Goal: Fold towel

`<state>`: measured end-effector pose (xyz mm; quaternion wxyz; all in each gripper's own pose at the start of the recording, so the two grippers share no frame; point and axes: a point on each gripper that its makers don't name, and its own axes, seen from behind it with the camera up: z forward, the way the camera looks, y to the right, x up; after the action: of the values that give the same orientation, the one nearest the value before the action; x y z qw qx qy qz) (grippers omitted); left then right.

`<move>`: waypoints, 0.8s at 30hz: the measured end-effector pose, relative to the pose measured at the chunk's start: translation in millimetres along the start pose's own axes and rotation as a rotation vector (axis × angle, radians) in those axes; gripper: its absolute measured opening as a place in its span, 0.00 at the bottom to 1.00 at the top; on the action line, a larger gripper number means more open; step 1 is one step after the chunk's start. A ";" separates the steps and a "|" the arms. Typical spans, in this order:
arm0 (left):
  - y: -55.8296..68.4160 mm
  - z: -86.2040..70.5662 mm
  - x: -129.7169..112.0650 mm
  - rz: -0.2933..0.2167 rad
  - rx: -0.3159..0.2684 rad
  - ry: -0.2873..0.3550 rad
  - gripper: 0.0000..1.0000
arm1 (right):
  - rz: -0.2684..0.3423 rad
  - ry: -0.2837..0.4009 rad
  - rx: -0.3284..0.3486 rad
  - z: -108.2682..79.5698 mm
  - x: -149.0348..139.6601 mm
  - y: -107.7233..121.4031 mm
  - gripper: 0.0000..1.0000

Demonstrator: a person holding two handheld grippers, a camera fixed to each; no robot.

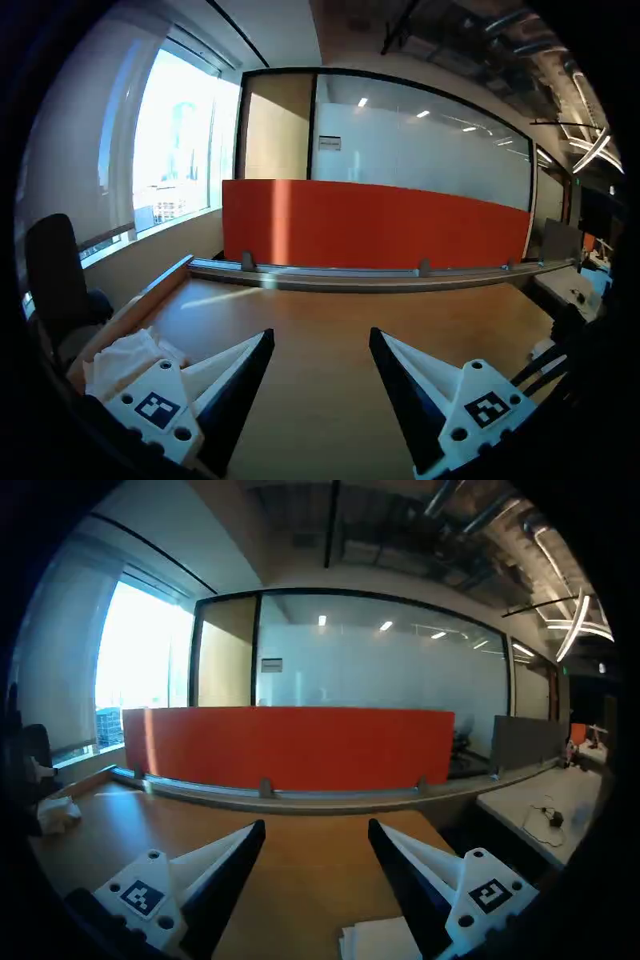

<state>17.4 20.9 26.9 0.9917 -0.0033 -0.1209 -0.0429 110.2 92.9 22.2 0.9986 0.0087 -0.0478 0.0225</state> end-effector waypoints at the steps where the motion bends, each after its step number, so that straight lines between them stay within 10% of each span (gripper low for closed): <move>1: 0.5 0.2 1.4 -0.001 -0.003 0.004 0.88 | -0.001 0.004 0.004 0.1 1.9 -4.7 0.99; 24: 8.6 8.2 22.5 -0.006 -0.042 0.064 0.88 | 0.051 0.071 0.059 7.5 32.0 -102.9 0.99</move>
<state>37.9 27.7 40.3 0.9947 -0.0222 -0.0881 -0.0487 146.0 -8.5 31.1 0.9980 0.0363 -0.0117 0.0497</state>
